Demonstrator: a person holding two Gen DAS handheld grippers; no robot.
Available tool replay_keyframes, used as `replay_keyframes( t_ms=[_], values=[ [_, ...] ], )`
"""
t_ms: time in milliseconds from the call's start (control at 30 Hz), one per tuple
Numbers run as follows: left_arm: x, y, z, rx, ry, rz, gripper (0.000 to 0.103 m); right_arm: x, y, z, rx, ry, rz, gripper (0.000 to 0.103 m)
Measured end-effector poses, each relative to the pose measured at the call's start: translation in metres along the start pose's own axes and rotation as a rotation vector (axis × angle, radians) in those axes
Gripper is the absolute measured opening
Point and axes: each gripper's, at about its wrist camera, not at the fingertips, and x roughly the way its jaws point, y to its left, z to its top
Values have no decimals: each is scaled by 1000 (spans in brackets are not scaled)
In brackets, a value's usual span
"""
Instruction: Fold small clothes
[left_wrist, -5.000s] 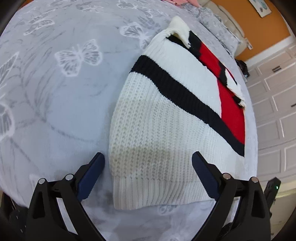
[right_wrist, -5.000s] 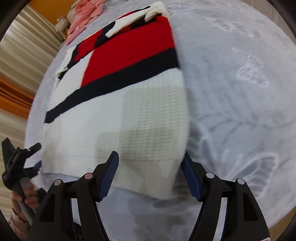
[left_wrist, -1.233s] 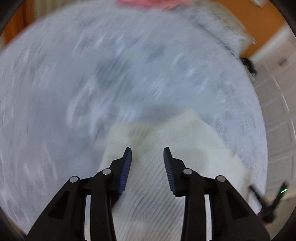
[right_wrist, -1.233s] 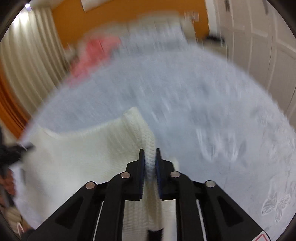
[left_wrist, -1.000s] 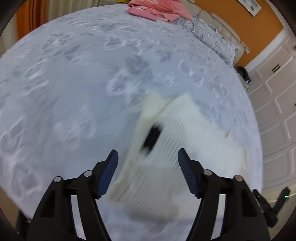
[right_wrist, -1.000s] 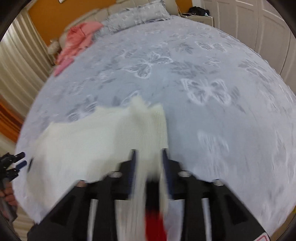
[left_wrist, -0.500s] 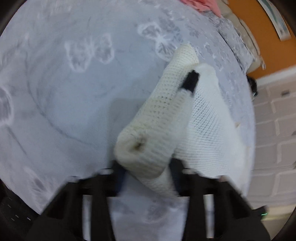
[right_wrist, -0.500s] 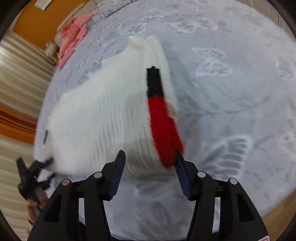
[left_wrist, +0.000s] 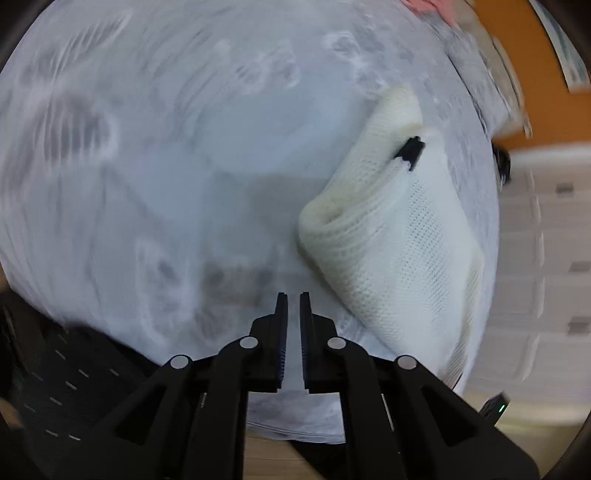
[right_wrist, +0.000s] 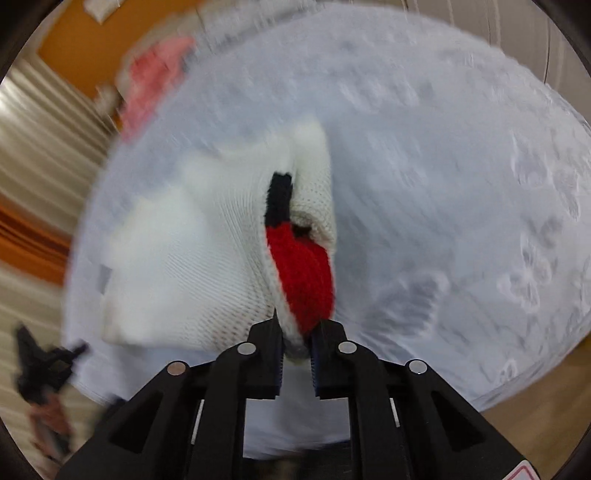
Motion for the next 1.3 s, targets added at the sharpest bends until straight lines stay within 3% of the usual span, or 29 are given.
replay_keyframes(
  t_ms=[33,67,133,167,200,300,367,500,533,600,633,700,767,867,933,1000,1033,1100,1133,1167,1233,1300],
  values=[
    [-5,-4,-3,-5,-32,-48,16,8,-3,0,17,32,-6,14],
    [-11,-11,-6,10,-65,-73,37,5,-2,1,43,21,16,15],
    [-20,-36,-12,76,-159,-59,65,-20,7,4,33,-101,33,24],
    [-22,-49,-12,112,-198,-43,66,-28,11,4,9,-127,21,34],
    [-22,-62,-12,158,-226,-27,66,-32,15,4,-17,-138,9,37],
    [-18,-112,3,290,-283,12,70,-36,25,15,-79,-172,-18,37],
    [-10,-129,19,345,-273,18,76,-39,26,33,-92,-196,-30,37],
    [34,-153,66,389,-196,59,76,-25,29,76,-125,-186,-35,43],
    [33,-135,90,395,-169,67,75,-16,33,91,-132,-173,-30,43],
    [52,-127,96,416,-123,89,43,5,40,117,-137,-144,-33,43],
    [63,-123,97,405,-82,103,3,16,43,127,-140,-129,-32,43],
    [57,-102,98,311,-80,50,4,33,47,137,-152,-96,-34,37],
    [36,-98,97,285,-150,-30,4,39,57,147,-186,-77,-39,10],
    [25,-103,95,284,-197,-41,5,-10,74,158,-215,-238,55,10],
    [39,-107,96,289,-206,26,8,-33,80,167,-247,-324,60,10],
    [61,-108,95,286,-184,108,9,-16,75,180,-261,-337,19,11],
    [51,-95,96,266,-166,108,11,4,69,186,-261,-294,-31,13],
    [39,-86,88,227,-161,61,23,51,52,192,-235,-141,-165,14],
    [26,-79,85,225,-178,46,43,55,45,188,-205,-120,-149,14],
    [19,-80,79,226,-201,53,63,45,43,181,-182,-157,-111,14],
    [0,-76,63,235,-244,73,67,11,42,157,-150,-237,-70,20],
    [-8,-67,53,244,-232,66,74,-19,41,125,-147,-284,-30,27]
  ],
)
